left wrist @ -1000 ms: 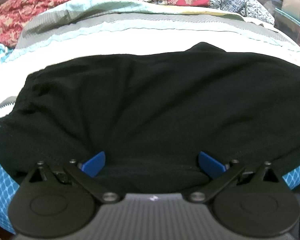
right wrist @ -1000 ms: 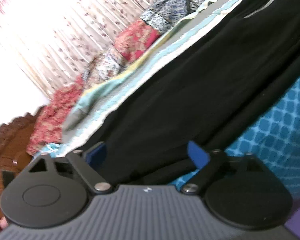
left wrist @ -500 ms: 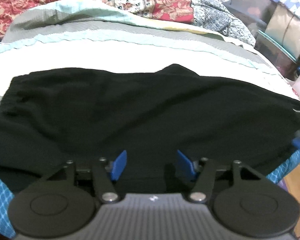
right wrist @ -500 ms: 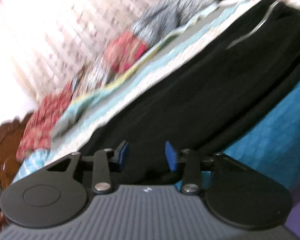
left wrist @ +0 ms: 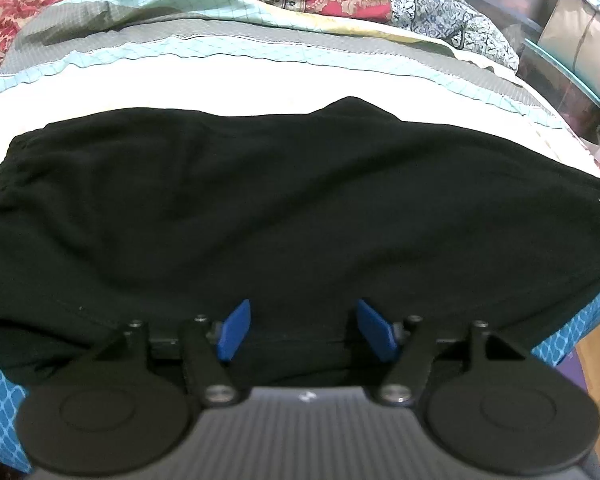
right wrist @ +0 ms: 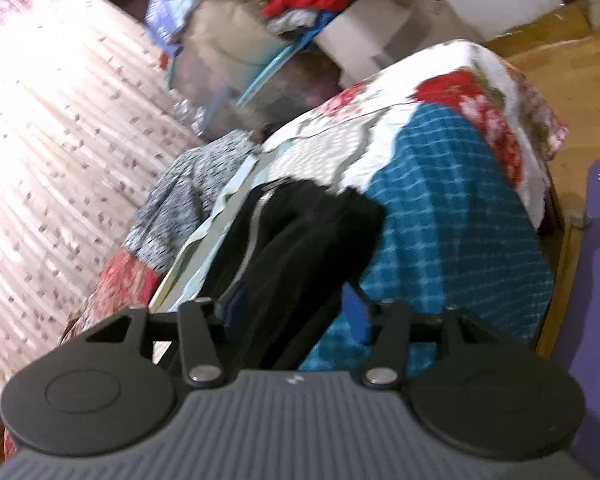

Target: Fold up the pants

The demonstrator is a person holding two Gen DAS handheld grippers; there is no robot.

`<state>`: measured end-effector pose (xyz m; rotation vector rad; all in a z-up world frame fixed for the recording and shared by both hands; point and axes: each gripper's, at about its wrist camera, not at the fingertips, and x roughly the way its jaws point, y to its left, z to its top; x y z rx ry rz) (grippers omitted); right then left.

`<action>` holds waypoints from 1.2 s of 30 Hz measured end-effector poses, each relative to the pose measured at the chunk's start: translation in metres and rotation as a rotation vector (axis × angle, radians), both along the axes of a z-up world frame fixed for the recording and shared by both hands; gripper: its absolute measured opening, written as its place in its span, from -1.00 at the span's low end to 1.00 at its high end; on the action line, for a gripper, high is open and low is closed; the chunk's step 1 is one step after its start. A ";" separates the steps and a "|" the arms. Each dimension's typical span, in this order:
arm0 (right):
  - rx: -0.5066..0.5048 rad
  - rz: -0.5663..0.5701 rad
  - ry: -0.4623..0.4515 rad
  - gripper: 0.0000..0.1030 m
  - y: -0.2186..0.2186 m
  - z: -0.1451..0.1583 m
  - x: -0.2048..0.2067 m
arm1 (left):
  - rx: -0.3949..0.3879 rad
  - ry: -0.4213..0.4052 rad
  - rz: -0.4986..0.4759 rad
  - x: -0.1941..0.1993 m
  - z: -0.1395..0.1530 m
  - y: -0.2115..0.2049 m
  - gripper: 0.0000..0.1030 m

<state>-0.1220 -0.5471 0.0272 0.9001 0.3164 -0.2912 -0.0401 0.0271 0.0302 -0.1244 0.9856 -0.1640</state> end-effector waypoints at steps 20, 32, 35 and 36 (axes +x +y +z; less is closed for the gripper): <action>-0.058 0.128 -0.097 -0.74 0.001 0.048 0.031 | -0.060 -0.022 0.005 -0.003 0.013 0.008 0.11; -0.463 0.953 -0.043 -0.74 0.237 0.081 0.075 | -0.181 -0.126 0.057 -0.023 0.036 0.045 0.11; -0.596 1.166 0.168 -0.65 0.296 0.031 0.084 | -0.192 -0.119 0.085 -0.029 0.033 0.058 0.11; -0.660 1.192 0.231 -0.57 0.311 0.017 0.082 | -0.196 -0.118 0.093 -0.032 0.032 0.062 0.11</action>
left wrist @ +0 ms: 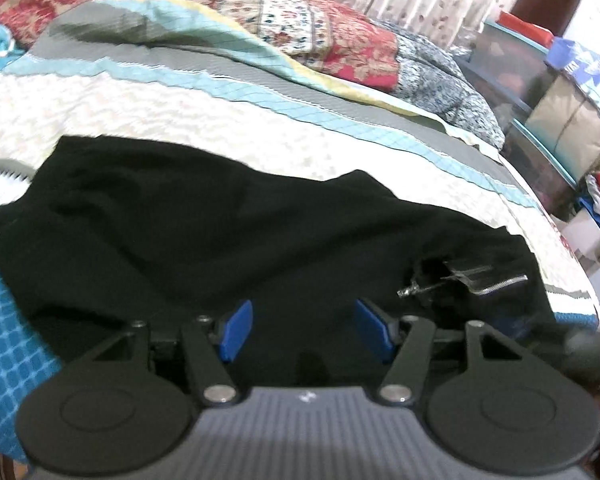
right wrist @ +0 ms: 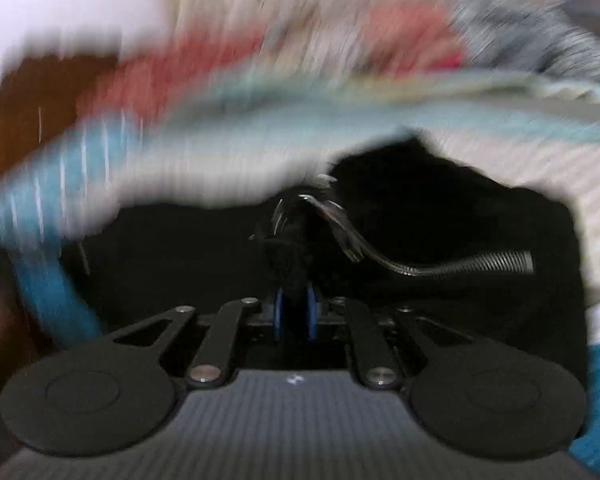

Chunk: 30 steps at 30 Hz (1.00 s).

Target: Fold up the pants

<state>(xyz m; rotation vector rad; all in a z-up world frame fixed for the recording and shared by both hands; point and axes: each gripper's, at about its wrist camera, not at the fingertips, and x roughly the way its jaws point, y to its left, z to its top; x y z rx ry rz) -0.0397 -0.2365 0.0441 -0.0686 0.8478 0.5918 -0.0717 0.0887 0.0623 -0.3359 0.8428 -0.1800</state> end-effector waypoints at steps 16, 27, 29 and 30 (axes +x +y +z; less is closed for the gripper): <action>0.001 -0.305 -0.175 -0.01 -0.045 0.004 0.011 | -0.074 -0.067 -0.031 -0.025 0.000 0.023 0.16; 0.225 -0.544 -0.146 0.01 -0.105 0.007 0.028 | -0.086 -0.057 -0.015 -0.034 -0.008 0.036 0.17; 0.228 -0.582 -0.101 0.01 -0.117 -0.001 0.040 | -0.093 -0.068 -0.008 -0.037 -0.006 0.039 0.17; 0.207 -0.597 -0.056 0.01 -0.120 -0.011 0.049 | -0.094 -0.075 -0.002 -0.039 -0.005 0.041 0.17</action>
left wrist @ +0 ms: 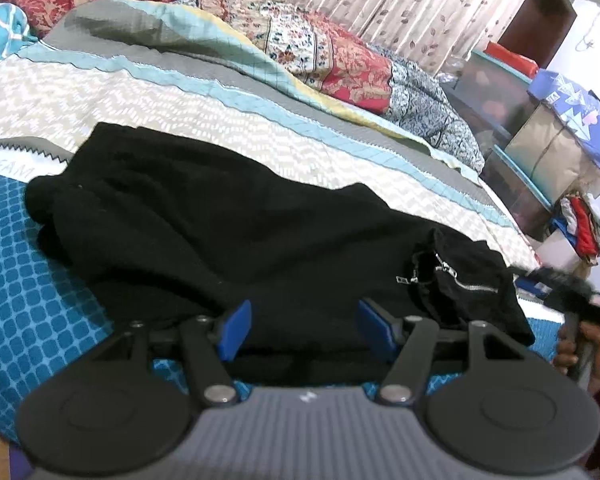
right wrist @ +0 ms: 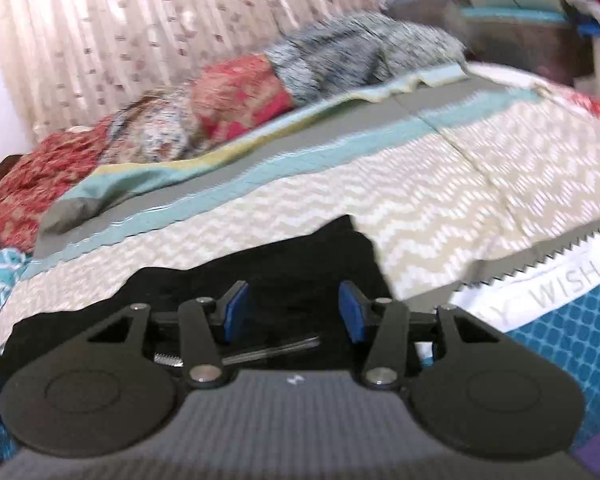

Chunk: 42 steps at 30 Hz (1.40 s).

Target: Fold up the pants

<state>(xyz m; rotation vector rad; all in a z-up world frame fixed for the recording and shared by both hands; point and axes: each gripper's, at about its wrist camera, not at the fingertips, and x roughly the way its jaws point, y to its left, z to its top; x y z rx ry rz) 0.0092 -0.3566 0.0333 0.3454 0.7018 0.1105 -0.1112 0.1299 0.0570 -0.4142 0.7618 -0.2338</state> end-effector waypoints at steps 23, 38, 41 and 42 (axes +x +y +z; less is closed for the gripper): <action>0.094 0.326 -0.023 -0.36 0.148 0.003 0.000 | -0.400 0.072 0.409 0.016 -0.044 0.132 0.99; 0.210 0.610 0.267 -0.43 0.279 -0.035 0.022 | -0.256 0.016 0.376 0.031 -0.036 0.093 -0.47; 0.268 0.591 0.307 -0.45 0.276 -0.045 0.021 | -0.138 -0.037 0.317 0.034 -0.013 0.067 -0.47; 0.292 0.583 0.320 -0.45 0.270 -0.043 0.019 | -0.087 -0.064 0.284 0.035 -0.004 0.054 -0.47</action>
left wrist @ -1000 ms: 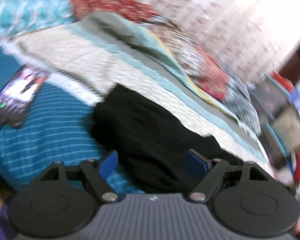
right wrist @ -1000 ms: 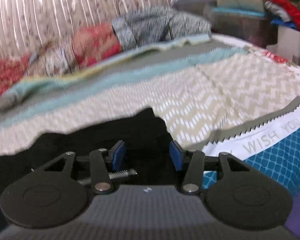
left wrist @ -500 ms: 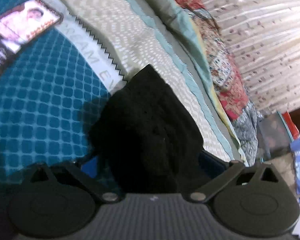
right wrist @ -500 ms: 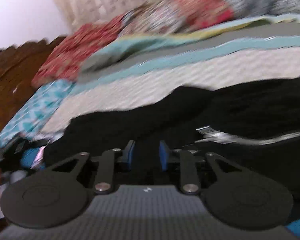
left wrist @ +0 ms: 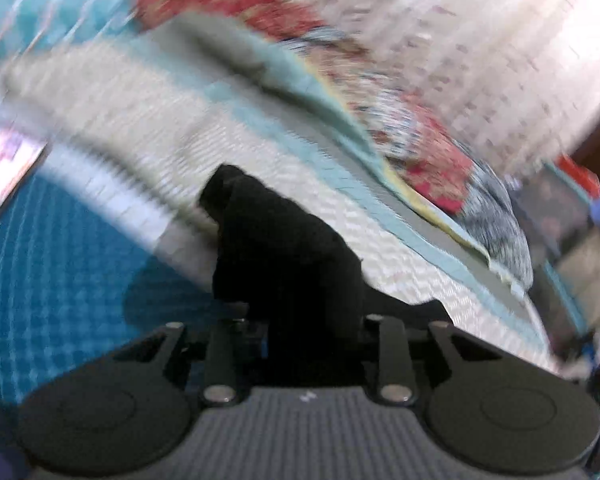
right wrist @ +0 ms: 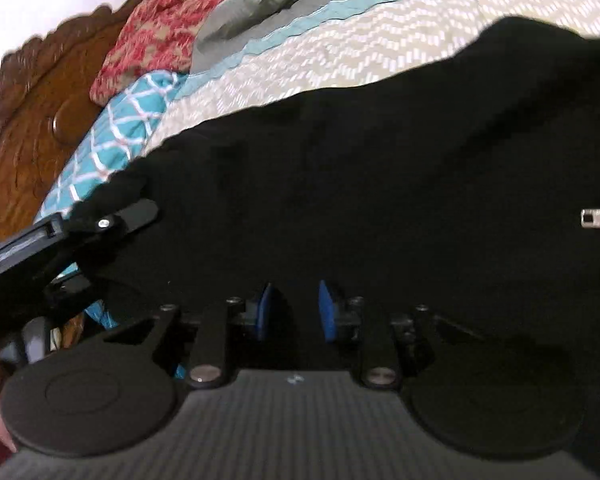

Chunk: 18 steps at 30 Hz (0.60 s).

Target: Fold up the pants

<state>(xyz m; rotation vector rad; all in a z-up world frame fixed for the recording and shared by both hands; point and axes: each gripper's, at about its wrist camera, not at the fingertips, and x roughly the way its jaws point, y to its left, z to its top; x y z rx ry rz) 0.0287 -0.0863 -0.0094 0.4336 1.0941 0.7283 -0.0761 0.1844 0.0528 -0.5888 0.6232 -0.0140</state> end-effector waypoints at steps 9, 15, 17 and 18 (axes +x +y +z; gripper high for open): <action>0.012 -0.275 -0.179 -0.41 -0.091 0.047 -0.026 | 0.451 -0.120 -0.435 0.012 0.037 -0.158 -0.35; -0.070 -0.510 -0.276 -0.39 -0.156 0.059 -0.061 | 0.670 -0.078 -0.703 -0.012 0.006 -0.228 0.23; -0.067 -0.527 -0.302 -0.39 -0.162 0.060 -0.068 | 0.695 -0.096 -0.717 -0.023 0.007 -0.228 0.38; -0.064 -0.523 -0.319 -0.39 -0.162 0.062 -0.070 | 0.685 -0.101 -0.712 -0.026 0.011 -0.223 0.38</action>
